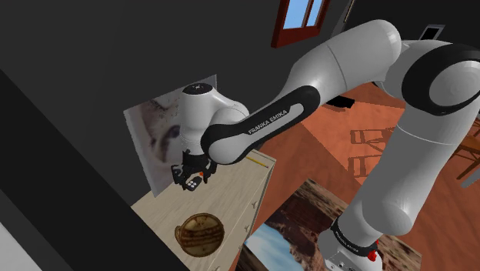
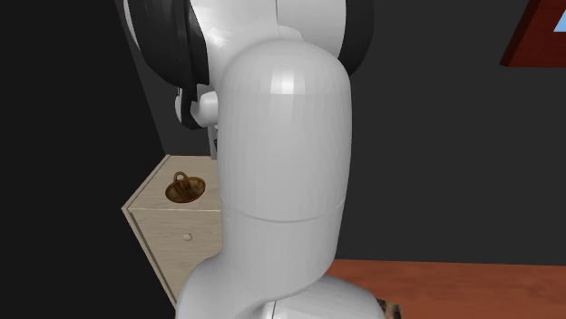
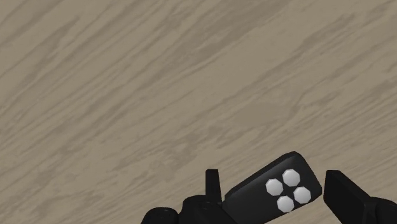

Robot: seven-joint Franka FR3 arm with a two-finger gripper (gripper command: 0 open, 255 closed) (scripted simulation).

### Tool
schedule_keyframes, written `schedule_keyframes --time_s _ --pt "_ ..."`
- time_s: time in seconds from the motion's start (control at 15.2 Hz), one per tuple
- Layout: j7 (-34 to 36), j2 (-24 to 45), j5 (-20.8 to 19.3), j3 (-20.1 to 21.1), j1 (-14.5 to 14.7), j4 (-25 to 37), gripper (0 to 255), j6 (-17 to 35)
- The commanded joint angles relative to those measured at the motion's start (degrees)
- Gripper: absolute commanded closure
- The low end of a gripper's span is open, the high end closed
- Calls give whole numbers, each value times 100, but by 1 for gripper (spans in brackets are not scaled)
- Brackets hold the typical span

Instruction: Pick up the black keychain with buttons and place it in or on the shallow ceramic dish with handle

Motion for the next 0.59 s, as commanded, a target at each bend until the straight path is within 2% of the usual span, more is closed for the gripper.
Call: schedule_keyframes --time_s 0.0,0.53 --pt "0 0 0 0 0 0 255 0" --pt "-28 -51 40 8 -7 26 255 -69"
